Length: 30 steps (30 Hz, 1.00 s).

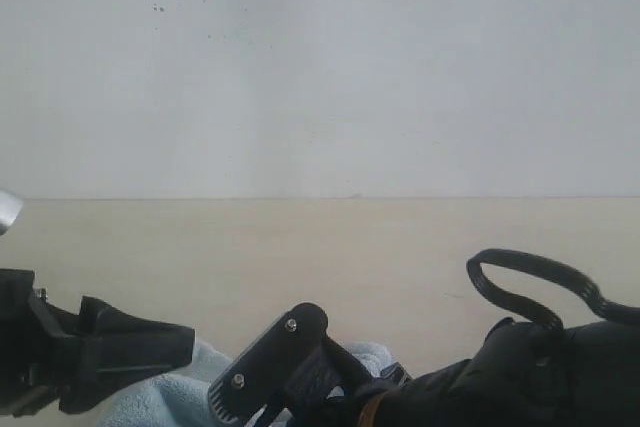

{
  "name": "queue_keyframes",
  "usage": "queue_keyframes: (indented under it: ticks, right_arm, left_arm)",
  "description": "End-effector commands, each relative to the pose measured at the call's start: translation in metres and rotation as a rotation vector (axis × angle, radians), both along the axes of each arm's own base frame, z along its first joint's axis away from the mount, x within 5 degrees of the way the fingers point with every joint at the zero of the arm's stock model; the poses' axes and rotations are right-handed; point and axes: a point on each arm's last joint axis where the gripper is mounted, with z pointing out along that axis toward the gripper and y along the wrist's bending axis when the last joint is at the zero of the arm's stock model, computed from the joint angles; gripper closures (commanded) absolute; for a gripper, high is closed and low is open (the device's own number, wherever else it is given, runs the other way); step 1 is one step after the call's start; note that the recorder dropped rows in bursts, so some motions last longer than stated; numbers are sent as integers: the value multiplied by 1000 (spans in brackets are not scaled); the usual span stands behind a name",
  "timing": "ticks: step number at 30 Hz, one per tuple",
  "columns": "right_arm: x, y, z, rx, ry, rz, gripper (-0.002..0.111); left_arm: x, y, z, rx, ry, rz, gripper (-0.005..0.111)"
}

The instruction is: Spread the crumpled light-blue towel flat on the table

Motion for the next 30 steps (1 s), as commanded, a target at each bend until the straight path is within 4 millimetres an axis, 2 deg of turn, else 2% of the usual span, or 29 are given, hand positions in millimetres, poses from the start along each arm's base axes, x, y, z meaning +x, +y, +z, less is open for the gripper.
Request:
queue_keyframes:
  ticks: [1,7,13,17,20,30]
  right_arm:
    - [-2,-1,-1,-33,-1,32,104]
    - [-2,-2,8,-14,-39,56,104]
    - [-7,-10,55,146,-160,53,104]
    - [-13,-20,77,178,-205,77,104]
    - [-15,-23,84,190,-226,86,104]
    - [-15,-22,87,197,-231,86,104]
  left_arm:
    - [3,4,14,24,-106,46,37]
    - [5,1,9,41,-100,2,40]
    - [8,-2,-9,67,-29,-41,40]
    - [7,-4,-10,70,-36,-67,40]
    - [3,-6,-8,56,-43,-125,40]
    - [-14,-16,-4,-41,2,-315,40]
